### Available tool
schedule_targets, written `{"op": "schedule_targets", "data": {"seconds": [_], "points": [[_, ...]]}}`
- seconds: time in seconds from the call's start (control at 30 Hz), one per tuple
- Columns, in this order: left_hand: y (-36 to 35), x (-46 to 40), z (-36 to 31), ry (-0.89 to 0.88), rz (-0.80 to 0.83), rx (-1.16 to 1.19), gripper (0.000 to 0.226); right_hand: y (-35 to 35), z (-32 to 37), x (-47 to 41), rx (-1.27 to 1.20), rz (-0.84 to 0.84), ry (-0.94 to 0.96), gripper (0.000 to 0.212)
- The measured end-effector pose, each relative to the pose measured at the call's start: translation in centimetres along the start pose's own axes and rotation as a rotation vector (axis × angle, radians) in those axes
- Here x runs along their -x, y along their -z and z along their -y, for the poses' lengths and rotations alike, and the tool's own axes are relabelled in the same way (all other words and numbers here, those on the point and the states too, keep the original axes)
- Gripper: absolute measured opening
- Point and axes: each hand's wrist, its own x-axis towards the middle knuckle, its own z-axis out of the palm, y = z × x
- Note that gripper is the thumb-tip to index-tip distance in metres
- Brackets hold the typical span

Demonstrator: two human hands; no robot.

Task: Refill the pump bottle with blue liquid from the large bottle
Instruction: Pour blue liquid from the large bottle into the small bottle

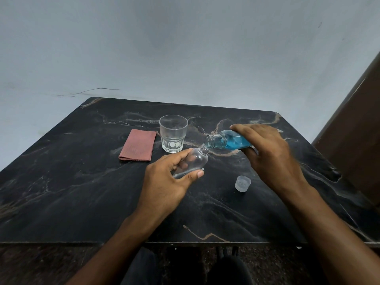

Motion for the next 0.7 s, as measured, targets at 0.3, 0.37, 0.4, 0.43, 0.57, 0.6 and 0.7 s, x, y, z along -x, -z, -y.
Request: {"op": "schedule_targets", "data": {"seconds": [0.3,0.37,0.4,0.43,0.57,0.6,0.7], "points": [[-0.13,0.07,0.06,0.018,-0.012,0.018,0.063,0.19,0.1,-0.12,0.004,-0.003,0.008,0.048],[-0.18,0.16,0.1,0.016,-0.009,0.018,0.062,0.2,0.08,-0.13,0.003,-0.007,0.008,0.047],[-0.19,0.15,0.17,0.015,-0.008,0.019,0.062,0.21,0.06,-0.15,0.002,-0.005,0.007,0.046],[-0.16,0.13,0.21,0.014,-0.007,0.023,0.061,0.22,0.09,-0.16,0.003,-0.001,0.007,0.046],[0.01,-0.01,0.25,0.014,-0.003,0.04,0.061,0.32,0.21,-0.24,0.014,0.007,0.004,0.047],[0.01,0.0,0.21,0.012,-0.004,0.039,0.061,0.37,0.23,-0.27,0.015,0.007,0.003,0.047],[-0.05,0.05,0.04,0.013,-0.012,0.036,0.061,0.42,0.27,-0.34,0.016,0.003,0.003,0.047]]}}
